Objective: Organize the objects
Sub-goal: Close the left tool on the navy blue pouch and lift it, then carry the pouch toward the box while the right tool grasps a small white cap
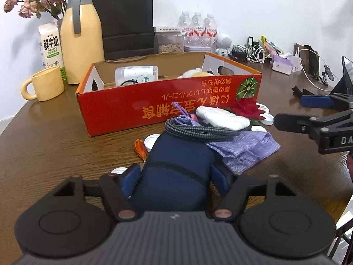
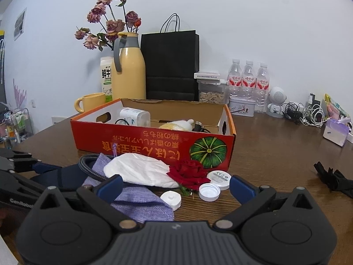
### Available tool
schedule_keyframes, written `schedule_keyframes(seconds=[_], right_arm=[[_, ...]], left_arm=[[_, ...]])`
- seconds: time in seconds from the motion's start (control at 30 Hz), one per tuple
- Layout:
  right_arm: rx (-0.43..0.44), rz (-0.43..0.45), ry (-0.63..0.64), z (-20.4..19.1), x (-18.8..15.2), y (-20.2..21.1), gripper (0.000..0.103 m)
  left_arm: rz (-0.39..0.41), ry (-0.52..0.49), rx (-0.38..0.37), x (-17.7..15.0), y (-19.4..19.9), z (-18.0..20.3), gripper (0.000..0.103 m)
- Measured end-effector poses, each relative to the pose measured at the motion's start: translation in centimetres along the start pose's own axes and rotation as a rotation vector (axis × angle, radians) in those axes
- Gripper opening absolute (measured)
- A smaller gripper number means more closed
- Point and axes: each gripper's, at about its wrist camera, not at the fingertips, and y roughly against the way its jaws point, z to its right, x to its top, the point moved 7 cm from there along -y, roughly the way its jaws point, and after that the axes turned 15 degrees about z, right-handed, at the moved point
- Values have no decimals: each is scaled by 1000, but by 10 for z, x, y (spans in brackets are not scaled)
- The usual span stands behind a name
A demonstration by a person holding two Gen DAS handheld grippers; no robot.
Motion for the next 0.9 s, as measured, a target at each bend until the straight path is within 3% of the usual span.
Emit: schedule_keyframes(seconds=[0.2, 0.43, 0.53, 0.7, 0.9], right_arm=[[14, 0, -20, 6, -6, 0, 103], [-3, -2, -46, 18, -13, 3, 103], [-8, -5, -53, 22, -15, 3, 103], [-11, -5, -56, 23, -17, 4, 103], [-21, -9, -54, 25, -18, 7, 103]], left_arm=[[20, 22, 21, 1, 10, 5, 64], [-2, 78, 115, -3, 26, 3, 64], [0, 60, 112, -3, 28, 8, 68], [-14, 14, 90, -2, 20, 16, 86], [-73, 51, 121, -15, 9, 11, 82]])
